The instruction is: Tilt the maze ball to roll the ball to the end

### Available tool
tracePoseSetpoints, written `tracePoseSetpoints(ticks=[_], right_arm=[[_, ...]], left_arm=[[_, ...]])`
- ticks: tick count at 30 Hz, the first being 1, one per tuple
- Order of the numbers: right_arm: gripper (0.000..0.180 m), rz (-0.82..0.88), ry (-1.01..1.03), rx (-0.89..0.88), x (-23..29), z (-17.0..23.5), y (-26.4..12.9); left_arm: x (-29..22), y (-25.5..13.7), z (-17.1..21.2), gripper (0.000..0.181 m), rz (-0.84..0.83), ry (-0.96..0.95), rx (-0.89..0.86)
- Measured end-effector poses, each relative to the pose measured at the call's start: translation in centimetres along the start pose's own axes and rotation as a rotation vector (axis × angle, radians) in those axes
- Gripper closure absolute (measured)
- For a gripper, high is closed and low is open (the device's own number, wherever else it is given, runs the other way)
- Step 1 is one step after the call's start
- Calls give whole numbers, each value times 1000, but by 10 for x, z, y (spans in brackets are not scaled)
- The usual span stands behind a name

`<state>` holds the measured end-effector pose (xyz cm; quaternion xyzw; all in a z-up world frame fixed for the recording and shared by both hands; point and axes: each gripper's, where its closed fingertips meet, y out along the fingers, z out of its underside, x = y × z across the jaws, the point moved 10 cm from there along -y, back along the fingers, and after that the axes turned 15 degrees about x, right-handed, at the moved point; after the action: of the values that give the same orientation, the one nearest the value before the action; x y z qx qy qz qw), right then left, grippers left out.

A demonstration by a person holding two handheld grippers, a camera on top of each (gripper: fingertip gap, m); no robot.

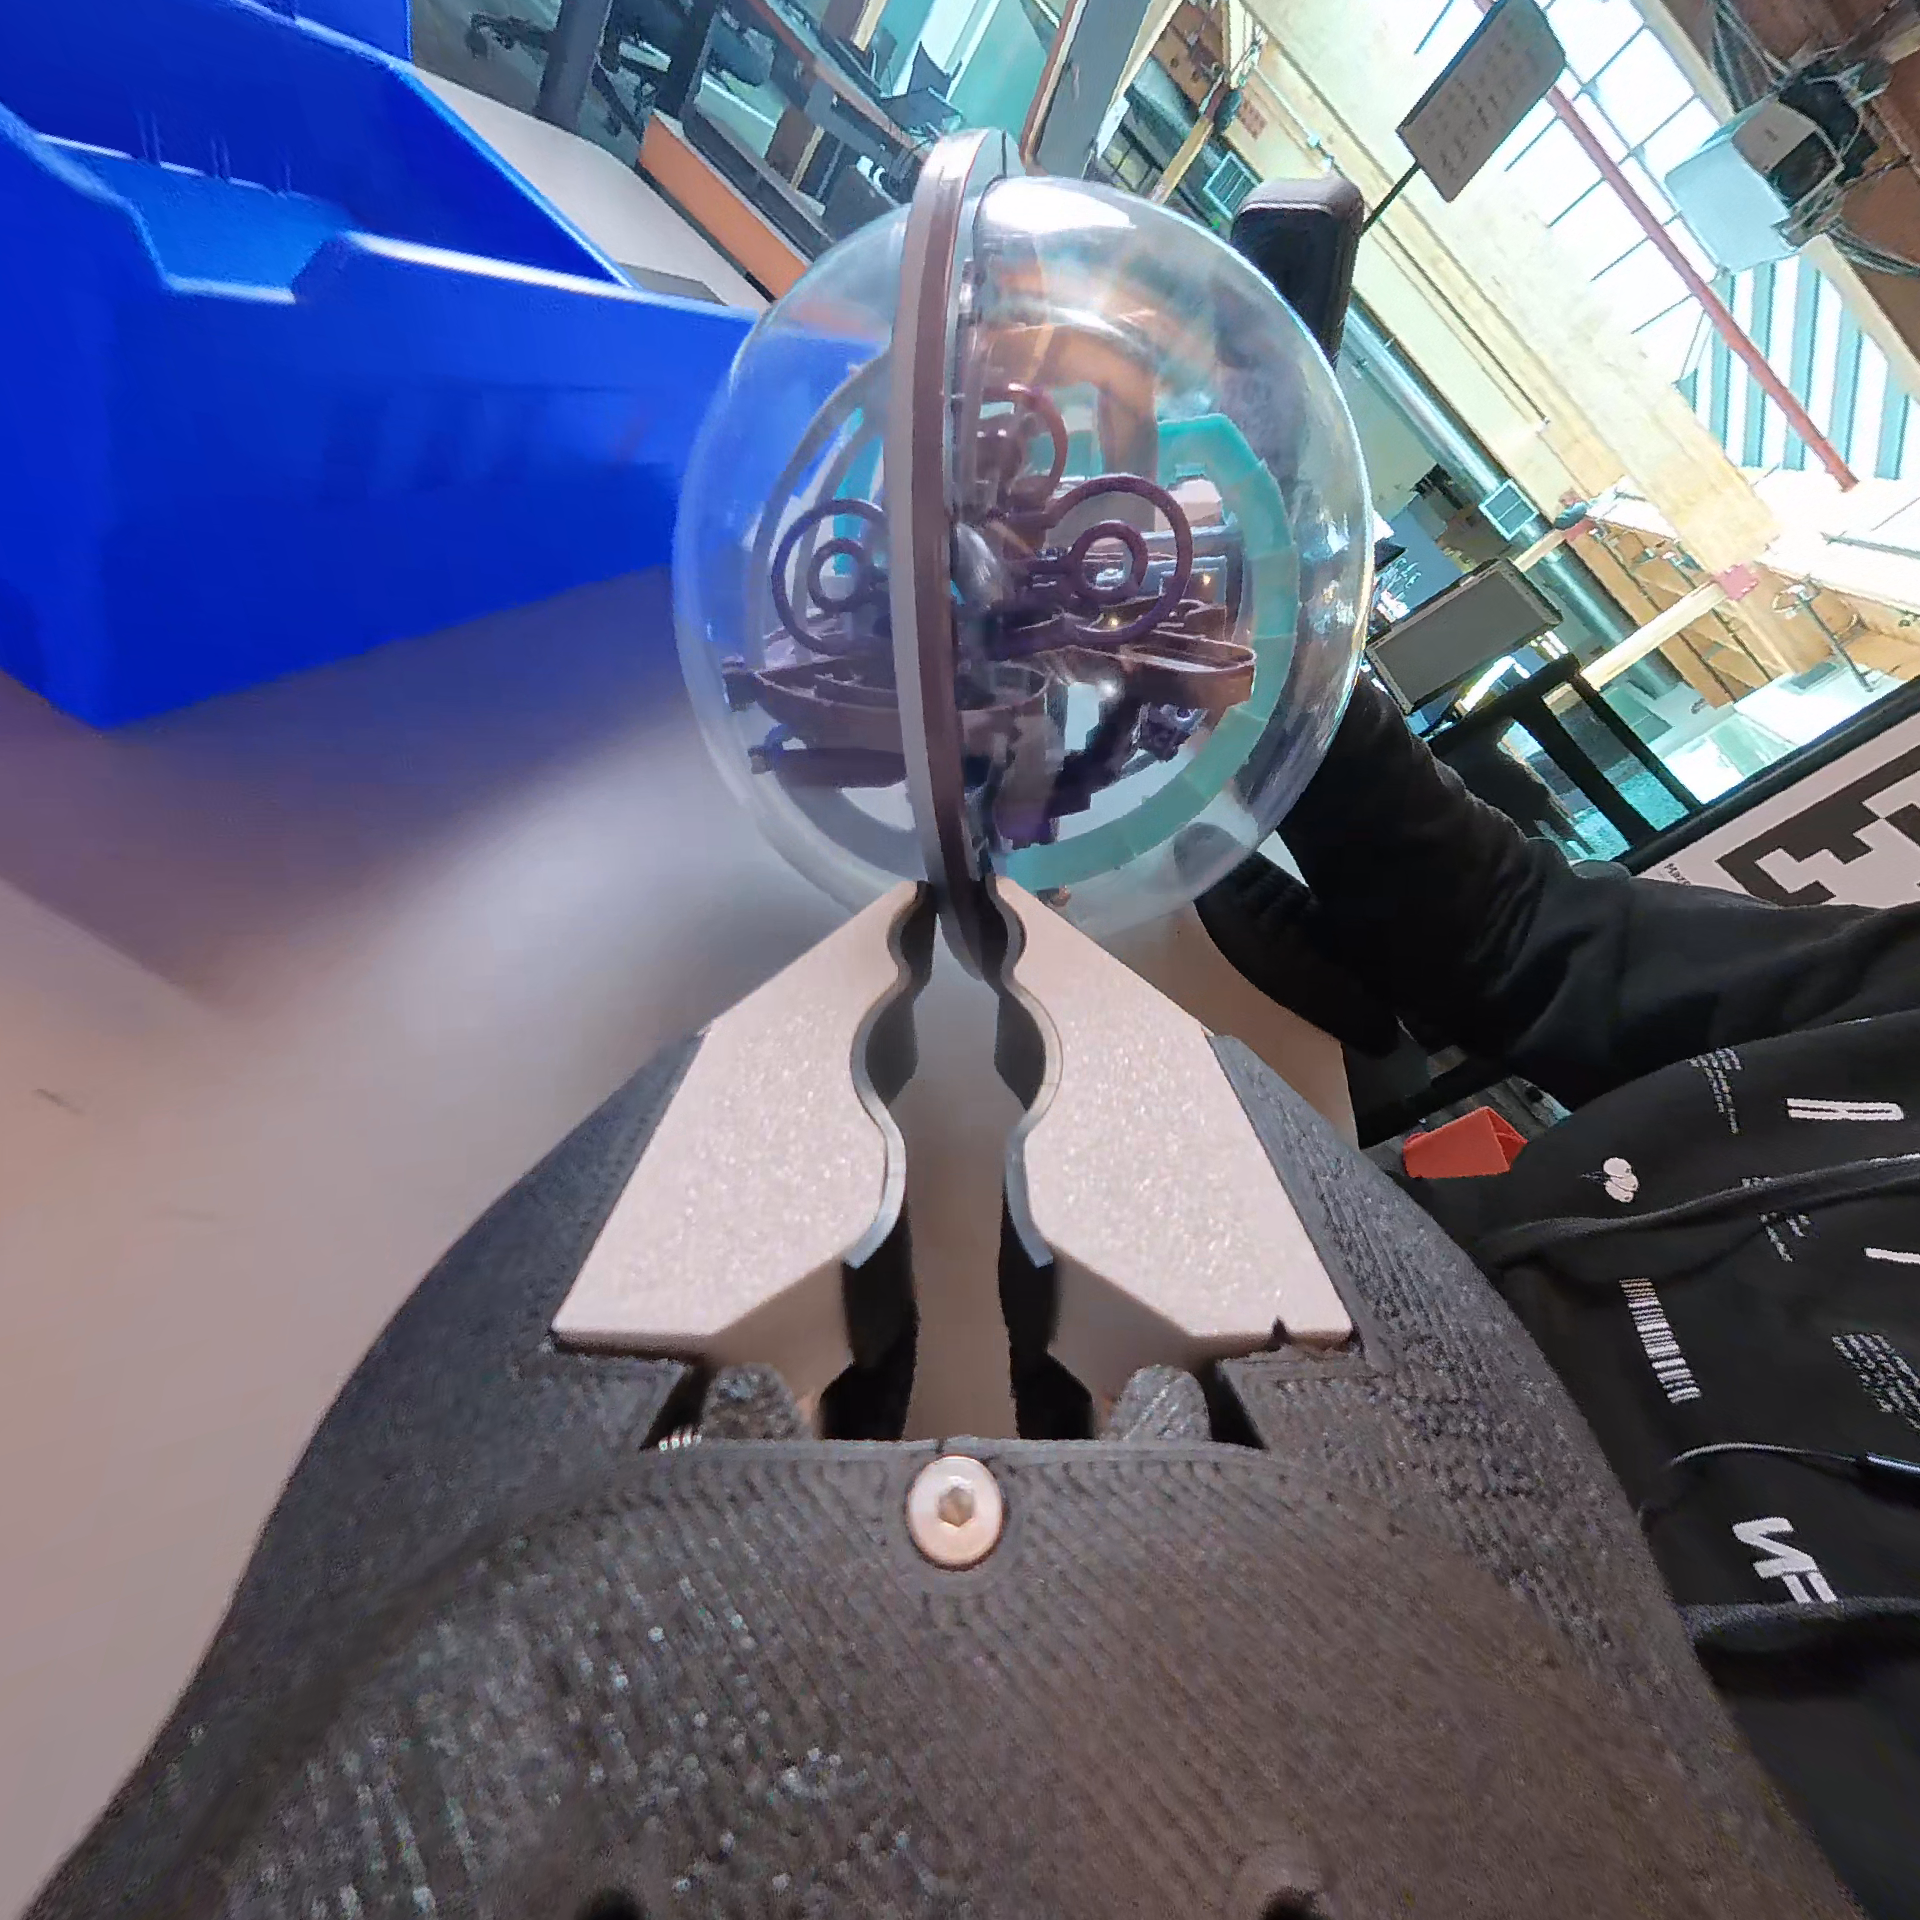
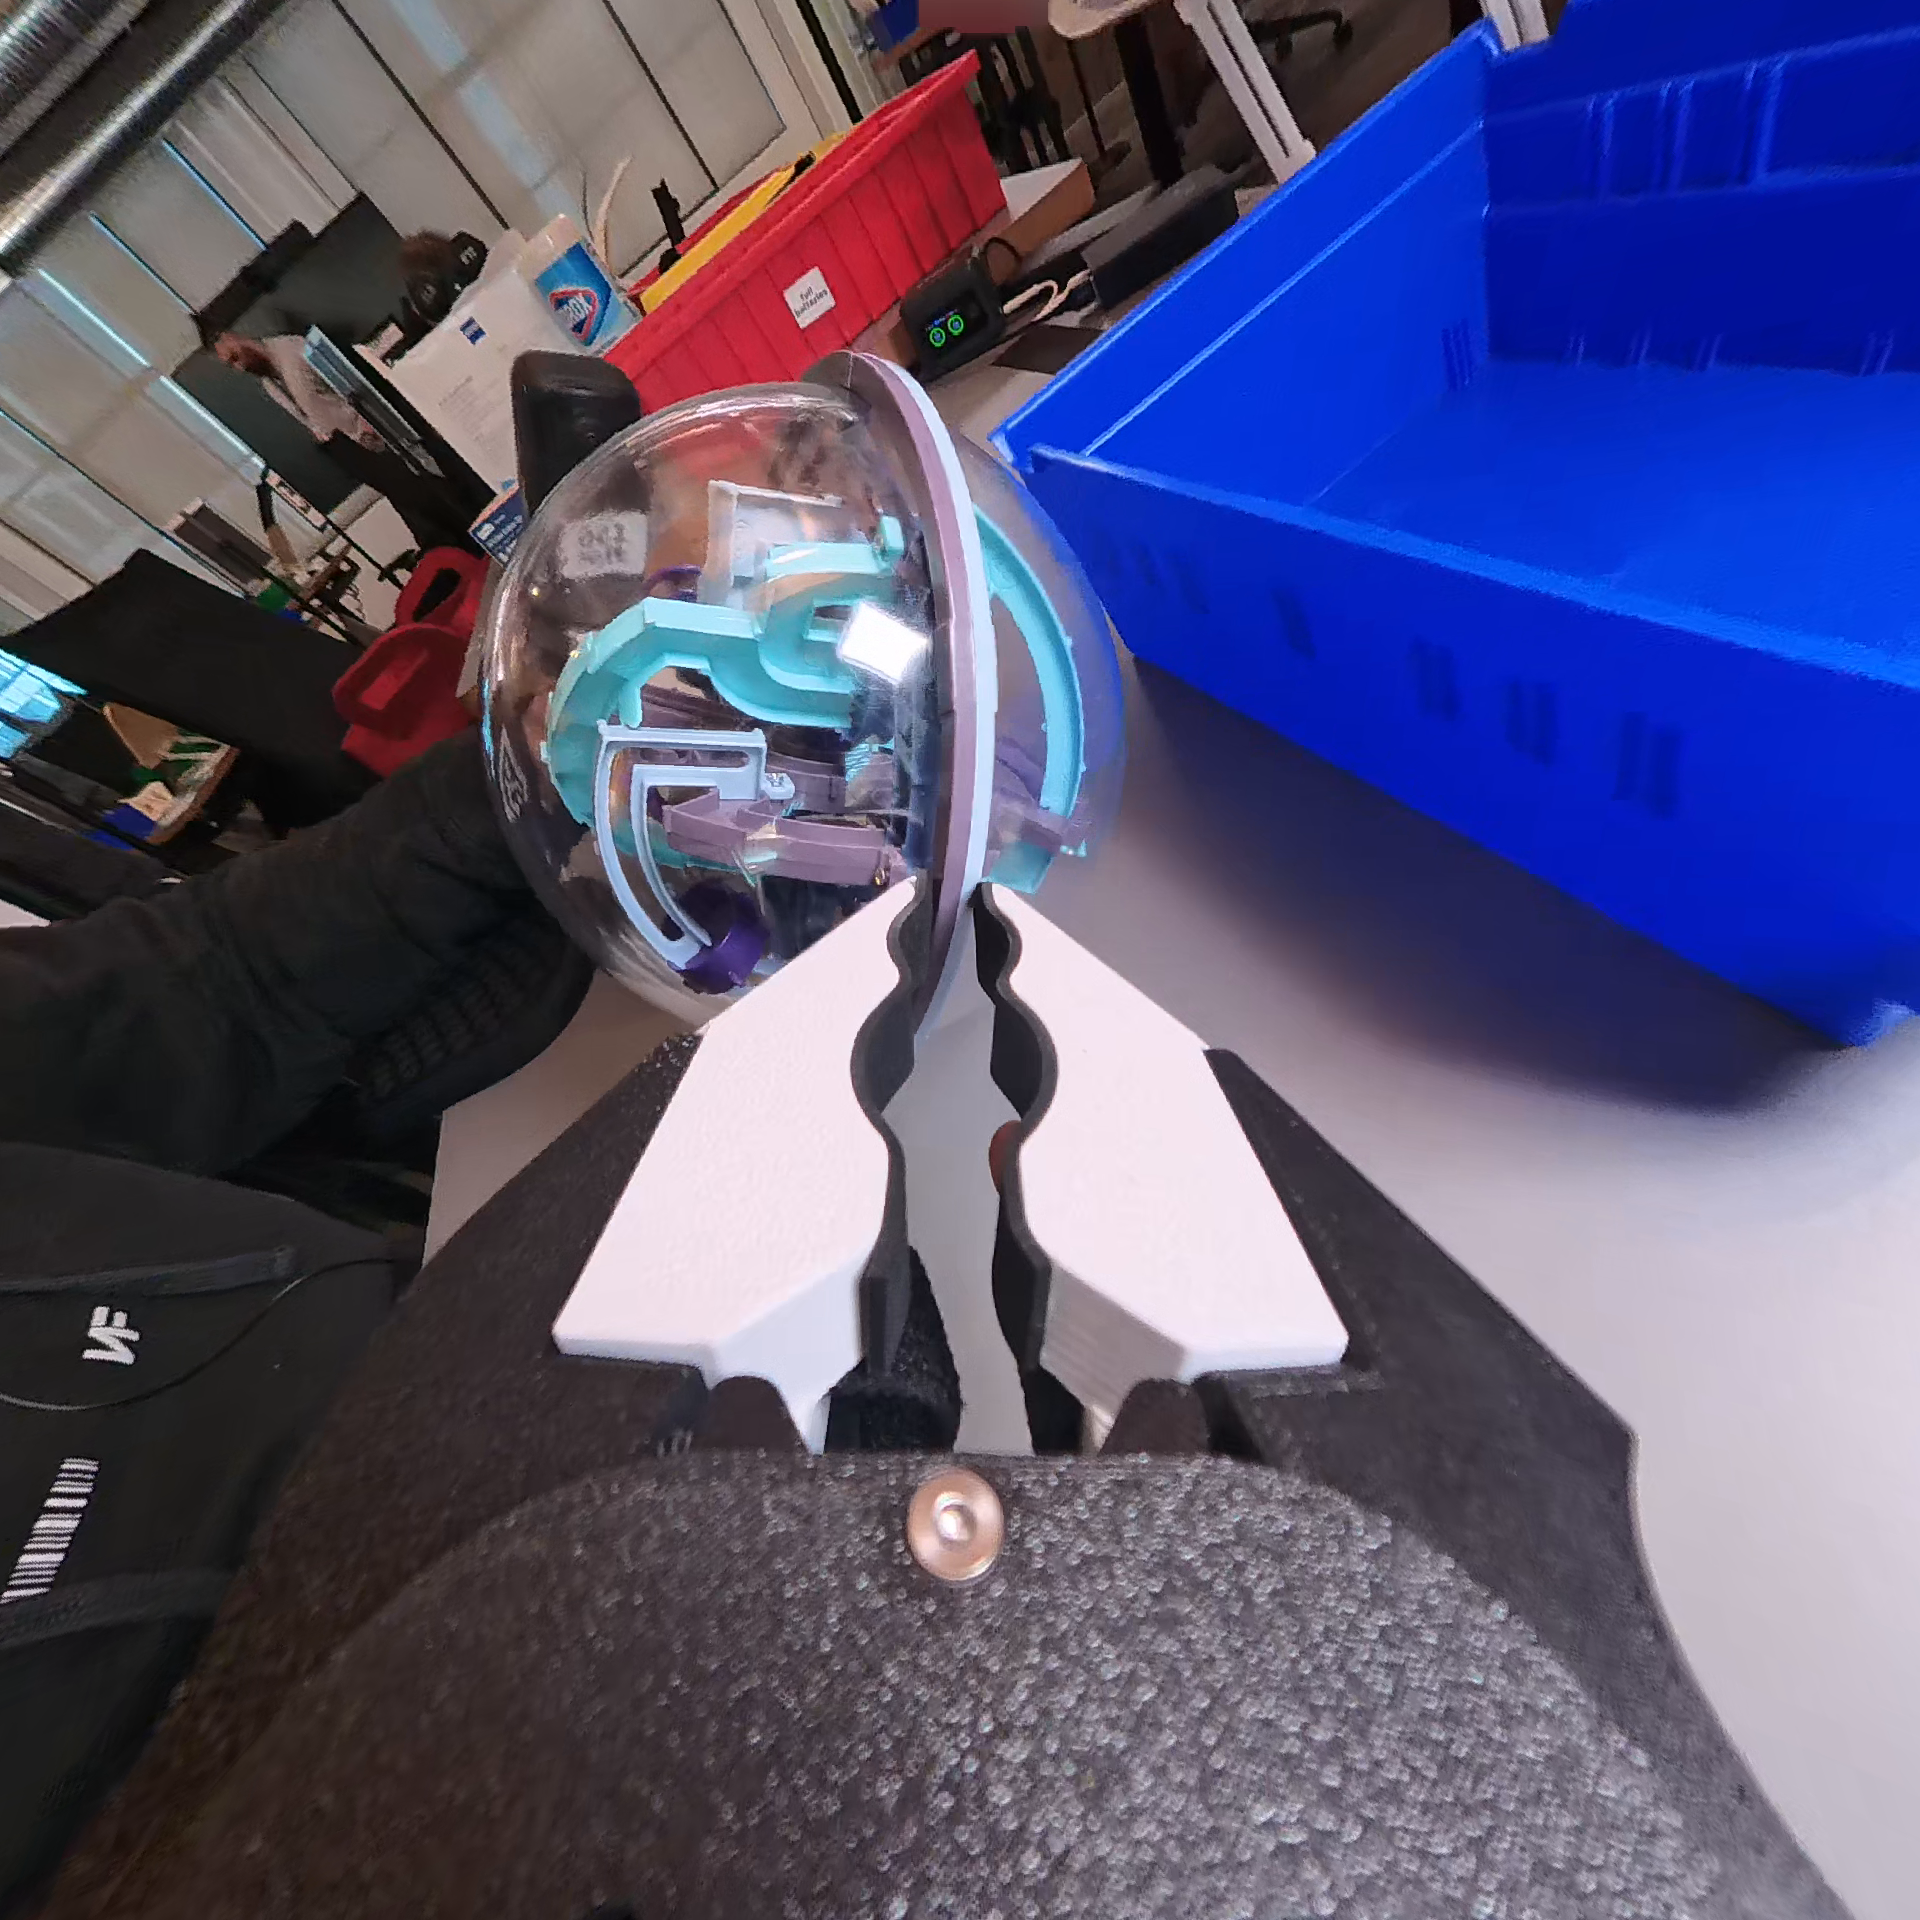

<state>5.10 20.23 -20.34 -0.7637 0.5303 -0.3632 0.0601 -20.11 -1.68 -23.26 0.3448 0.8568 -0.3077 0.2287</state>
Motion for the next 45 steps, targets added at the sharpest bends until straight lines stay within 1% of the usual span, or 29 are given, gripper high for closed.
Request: tracePoseSetpoints(ticks=[10,13,23,30,36,42,45], right_arm=[[174,-48,125,42,2,21,5],[175,-72,157,56,4,25,4],[174,-104,260,102,10,38,2],[174,-89,252,113,15,37,-2],[174,-70,222,120,20,34,-3],[174,-60,186,118,24,35,-4],[174,-48,146,101,25,36,-4]], left_arm=[[-7,5,19,174,56,-100,60],[-12,6,22,174,105,-136,51],[-16,12,37,174,181,-246,77],[-14,15,41,174,210,-264,70],[-13,16,45,174,193,-263,75],[-14,16,45,174,165,-225,72],[-17,14,42,174,109,-151,80]])
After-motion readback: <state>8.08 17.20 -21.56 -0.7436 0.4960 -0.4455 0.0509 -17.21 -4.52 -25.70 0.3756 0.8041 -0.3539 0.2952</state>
